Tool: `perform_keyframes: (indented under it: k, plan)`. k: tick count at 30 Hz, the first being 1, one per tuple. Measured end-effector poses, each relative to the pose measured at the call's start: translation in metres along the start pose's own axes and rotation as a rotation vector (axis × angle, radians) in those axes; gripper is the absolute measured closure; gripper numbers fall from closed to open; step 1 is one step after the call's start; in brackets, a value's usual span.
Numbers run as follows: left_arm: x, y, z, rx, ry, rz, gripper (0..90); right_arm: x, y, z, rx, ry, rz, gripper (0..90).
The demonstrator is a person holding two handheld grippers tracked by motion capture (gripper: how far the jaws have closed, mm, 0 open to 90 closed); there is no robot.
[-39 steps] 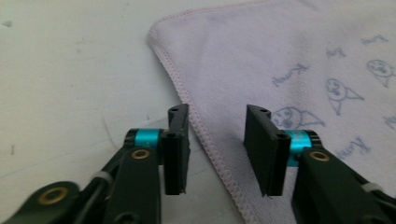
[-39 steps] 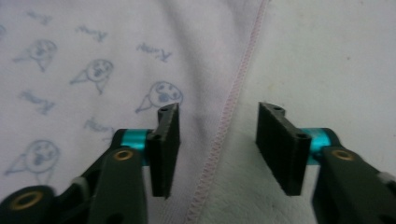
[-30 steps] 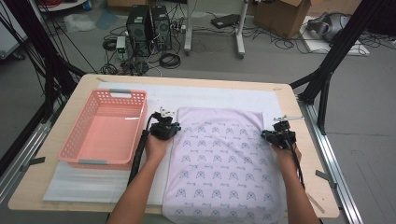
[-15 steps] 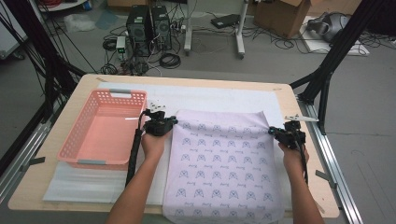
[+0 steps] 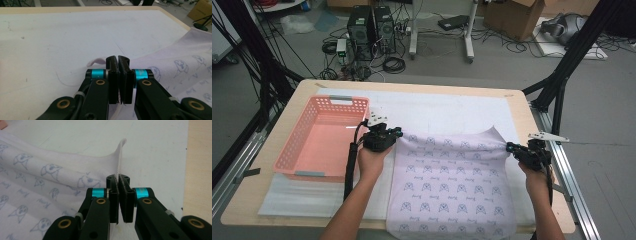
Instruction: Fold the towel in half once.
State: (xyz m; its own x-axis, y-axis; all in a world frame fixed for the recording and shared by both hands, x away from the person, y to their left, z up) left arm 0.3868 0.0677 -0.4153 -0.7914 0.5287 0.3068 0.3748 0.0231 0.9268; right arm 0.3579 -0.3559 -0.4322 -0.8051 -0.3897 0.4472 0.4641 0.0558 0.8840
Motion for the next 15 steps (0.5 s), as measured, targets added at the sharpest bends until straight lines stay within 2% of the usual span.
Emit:
perform_keyframes:
  k: [7,9,15]
  plan:
    - [0.024,-0.004,-0.012,-0.012,-0.042,-0.005,86.8,0.023,-0.008,0.008,0.009,0.028,-0.027,87.0]
    - [0.031,-0.009,-0.016,-0.006,-0.065,-0.002,86.7,0.031,-0.012,0.010,0.005,0.033,-0.028,87.0]
    - [0.049,-0.030,-0.023,-0.020,-0.087,0.018,86.7,0.047,-0.031,0.019,0.010,0.048,-0.024,87.1]
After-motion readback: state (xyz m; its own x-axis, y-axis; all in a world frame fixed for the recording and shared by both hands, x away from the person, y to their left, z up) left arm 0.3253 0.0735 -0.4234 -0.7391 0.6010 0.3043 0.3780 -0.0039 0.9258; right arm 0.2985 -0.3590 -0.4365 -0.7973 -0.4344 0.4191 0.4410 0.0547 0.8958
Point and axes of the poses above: each handheld gripper's, and its own axes: x roughly backward along the jaws, y roughly out of its top, z roughly to its left, the point moved 5 cm from there along -x, roughly forward along the jaws, and after that the axes turned 9 degrees about -z, right-handed, at the moved point
